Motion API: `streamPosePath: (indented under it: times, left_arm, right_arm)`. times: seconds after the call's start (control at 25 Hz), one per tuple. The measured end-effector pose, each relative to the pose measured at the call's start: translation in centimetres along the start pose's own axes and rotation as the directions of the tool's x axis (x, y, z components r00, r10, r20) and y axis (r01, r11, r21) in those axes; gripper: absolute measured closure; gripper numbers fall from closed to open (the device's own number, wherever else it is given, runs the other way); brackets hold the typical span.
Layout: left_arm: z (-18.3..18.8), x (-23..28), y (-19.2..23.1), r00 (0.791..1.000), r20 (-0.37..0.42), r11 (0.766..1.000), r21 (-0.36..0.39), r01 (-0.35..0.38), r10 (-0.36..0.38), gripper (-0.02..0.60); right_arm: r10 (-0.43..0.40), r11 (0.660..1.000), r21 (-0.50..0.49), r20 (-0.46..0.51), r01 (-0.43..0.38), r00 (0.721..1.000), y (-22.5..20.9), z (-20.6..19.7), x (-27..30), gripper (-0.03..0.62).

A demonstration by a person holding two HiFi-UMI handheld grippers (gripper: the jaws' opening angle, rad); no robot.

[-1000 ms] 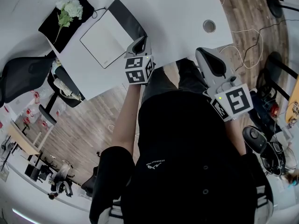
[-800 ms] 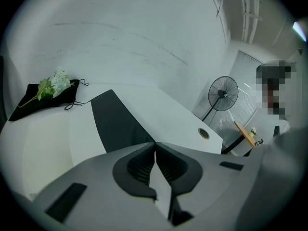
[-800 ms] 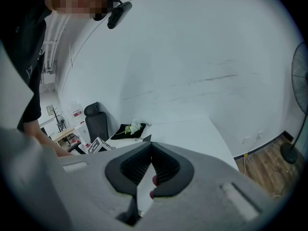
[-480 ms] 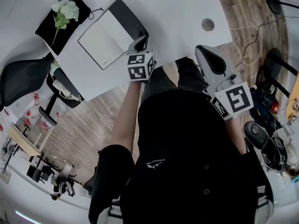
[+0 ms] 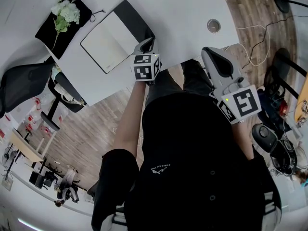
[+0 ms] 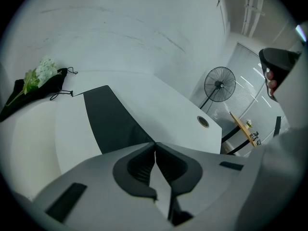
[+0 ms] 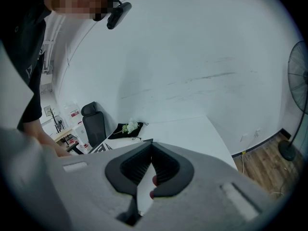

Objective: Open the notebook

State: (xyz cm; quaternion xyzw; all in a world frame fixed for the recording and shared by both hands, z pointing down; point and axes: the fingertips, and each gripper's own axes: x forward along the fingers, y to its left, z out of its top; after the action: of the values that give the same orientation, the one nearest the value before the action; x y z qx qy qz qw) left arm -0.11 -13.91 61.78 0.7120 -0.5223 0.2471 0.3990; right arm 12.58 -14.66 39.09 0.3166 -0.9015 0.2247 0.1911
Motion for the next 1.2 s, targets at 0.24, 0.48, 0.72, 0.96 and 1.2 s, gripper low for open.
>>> streamPosePath:
  times: [0.24,0.48,0.72,0.96,1.2]
  left_arm:
    - [-0.8,0.9,-0.4,0.999,-0.037,1.0,0.016,0.01,-0.01,0.571]
    - [-1.3,1.7,-0.1,0.998,-0.061,1.0,0.019,0.015,-0.014,0.572]
    - [-1.4,2.0,0.0,0.997,-0.07,0.999,0.029,0.029,-0.027,0.572]
    - [-1.4,2.1,0.0,0.997,-0.079,0.998,0.054,0.015,-0.011,0.572]
    - [-1.4,2.1,-0.1,0.997,-0.075,0.998,0.064,0.001,0.004,0.572]
  right_arm:
    - [-0.004,1.0,0.005,-0.004,0.004,1.0,-0.4,0.0,0.1,0.589]
    - [-0.01,1.0,0.009,-0.009,0.01,1.0,-0.6,-0.2,0.4,0.589]
    - [-0.018,1.0,0.012,-0.014,0.018,1.0,-0.8,-0.2,0.6,0.589]
    - [-0.021,1.0,0.007,-0.016,0.021,1.0,-0.6,-0.1,0.8,0.589]
    - [-0.021,1.0,0.005,-0.013,0.021,1.0,-0.2,-0.3,0.9,0.589]
